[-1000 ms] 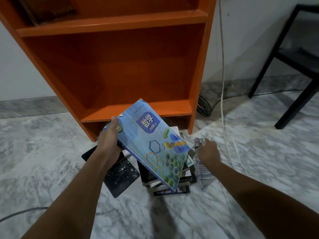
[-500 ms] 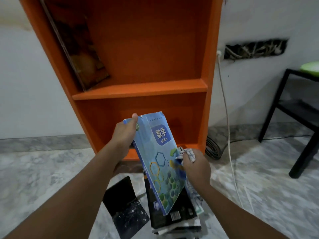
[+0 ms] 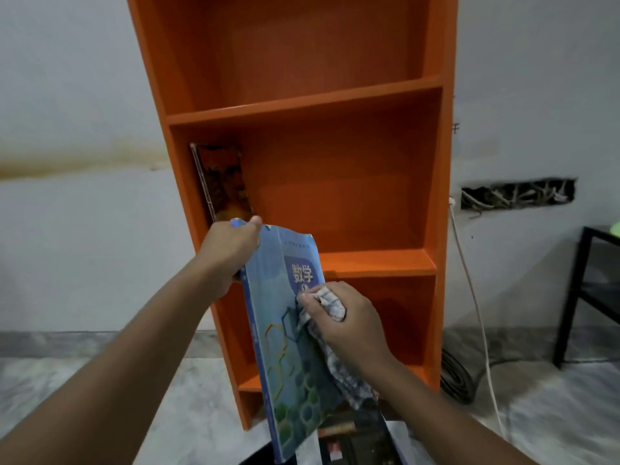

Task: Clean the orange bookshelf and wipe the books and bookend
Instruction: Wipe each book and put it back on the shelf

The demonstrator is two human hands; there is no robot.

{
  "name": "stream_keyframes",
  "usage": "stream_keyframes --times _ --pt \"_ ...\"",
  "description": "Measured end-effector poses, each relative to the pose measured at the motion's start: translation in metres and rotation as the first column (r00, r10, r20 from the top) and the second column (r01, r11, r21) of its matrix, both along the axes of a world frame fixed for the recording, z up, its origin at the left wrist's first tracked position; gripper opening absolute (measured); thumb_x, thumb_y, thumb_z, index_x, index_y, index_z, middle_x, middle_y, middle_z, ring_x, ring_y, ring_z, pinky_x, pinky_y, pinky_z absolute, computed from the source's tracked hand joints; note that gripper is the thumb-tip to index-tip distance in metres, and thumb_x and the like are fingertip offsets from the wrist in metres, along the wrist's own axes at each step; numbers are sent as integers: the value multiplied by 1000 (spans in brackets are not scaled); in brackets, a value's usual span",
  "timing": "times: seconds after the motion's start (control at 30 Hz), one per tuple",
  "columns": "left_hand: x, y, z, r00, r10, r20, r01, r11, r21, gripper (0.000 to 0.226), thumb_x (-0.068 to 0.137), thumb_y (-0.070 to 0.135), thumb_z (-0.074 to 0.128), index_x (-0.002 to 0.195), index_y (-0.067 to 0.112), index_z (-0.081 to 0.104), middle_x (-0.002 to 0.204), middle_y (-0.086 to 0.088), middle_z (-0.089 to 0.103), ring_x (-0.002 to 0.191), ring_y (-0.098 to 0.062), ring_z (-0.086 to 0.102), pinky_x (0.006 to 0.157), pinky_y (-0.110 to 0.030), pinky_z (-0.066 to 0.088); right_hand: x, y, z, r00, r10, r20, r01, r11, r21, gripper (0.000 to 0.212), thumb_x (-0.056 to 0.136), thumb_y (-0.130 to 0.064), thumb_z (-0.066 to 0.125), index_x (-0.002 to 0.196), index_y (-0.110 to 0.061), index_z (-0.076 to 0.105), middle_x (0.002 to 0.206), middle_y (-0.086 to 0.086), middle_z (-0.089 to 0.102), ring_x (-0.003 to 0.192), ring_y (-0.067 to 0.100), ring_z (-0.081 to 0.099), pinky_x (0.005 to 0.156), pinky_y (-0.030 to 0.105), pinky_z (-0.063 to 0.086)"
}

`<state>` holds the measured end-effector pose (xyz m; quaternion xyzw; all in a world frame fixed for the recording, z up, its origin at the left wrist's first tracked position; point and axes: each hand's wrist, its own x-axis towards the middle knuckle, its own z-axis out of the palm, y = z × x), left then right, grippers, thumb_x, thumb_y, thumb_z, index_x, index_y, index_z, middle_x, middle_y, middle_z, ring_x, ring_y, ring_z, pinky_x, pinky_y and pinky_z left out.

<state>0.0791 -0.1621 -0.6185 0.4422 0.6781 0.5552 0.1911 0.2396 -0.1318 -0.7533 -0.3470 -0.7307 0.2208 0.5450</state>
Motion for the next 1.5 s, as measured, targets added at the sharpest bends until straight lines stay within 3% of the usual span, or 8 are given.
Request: stream_keyframes --times 0.13,0.3,0.53,0.73,0.93,1.0,1.2,1.5 --pt "-24 4 41 990 123 71 -131 982 138 38 103 43 46 102 6 50 73 -8 53 63 -22 55 50 -28 40 -22 -4 33 996 -10 84 7 999 33 61 71 -89 42 99 -39 63 97 -16 63 87 0 61 70 33 54" --pt "-42 27 67 970 237 45 -239 920 311 37 103 45 43 75 21 42 79 -2 58 71 -19 60 69 -37 55 -54 4 65 932 -72 354 77 997 0 83 59 -96 46 123 -43 52 110 -21 58 99 0 57 74 26 50" --pt "-72 71 85 971 239 7 -219 878 425 33 103 44 42 78 23 47 80 3 61 71 -15 62 66 -29 54 -112 51 78 763 -278 583 218 960 173 33 94 -48 46 84 -19 56 85 0 62 75 21 65 65 32 55" --pt "-108 110 92 977 5 -215 25 990 137 18 103 22 48 90 15 57 90 -7 65 82 -25 67 71 -37 59 -153 97 73 826 -272 493 185 958 219 31 102 -37 43 93 -17 65 88 -2 66 75 19 65 58 25 38" --pt "-140 139 79 960 55 -273 -57 998 1 12 101 14 51 93 5 49 82 -12 59 70 -26 67 62 -36 61 -184 142 64 865 -130 484 137 990 22 15 98 -32 51 95 -22 62 92 -5 61 82 11 58 63 13 42" --pt "-148 145 75 955 68 -289 -78 997 -23 15 101 16 52 92 4 52 80 -16 63 68 -28 70 65 -39 62 -196 159 61 879 -79 471 112 993 -42 12 94 -33 56 84 -26 56 91 -2 62 81 15 59 66 25 48" --pt "-152 157 64 905 134 -404 -148 989 -2 23 97 10 57 75 6 51 76 -19 67 67 -31 72 65 -44 63 -207 171 73 779 -56 625 90 996 -23 25 100 -48 46 90 -26 54 86 -2 51 87 23 60 63 29 36" --pt "-155 160 59 833 232 -502 -206 973 107 20 95 11 59 76 9 55 74 -12 65 65 -28 68 68 -42 62 -206 182 74 615 60 787 179 960 -213 44 86 -64 60 97 -21 58 91 4 59 90 27 61 72 39 50"
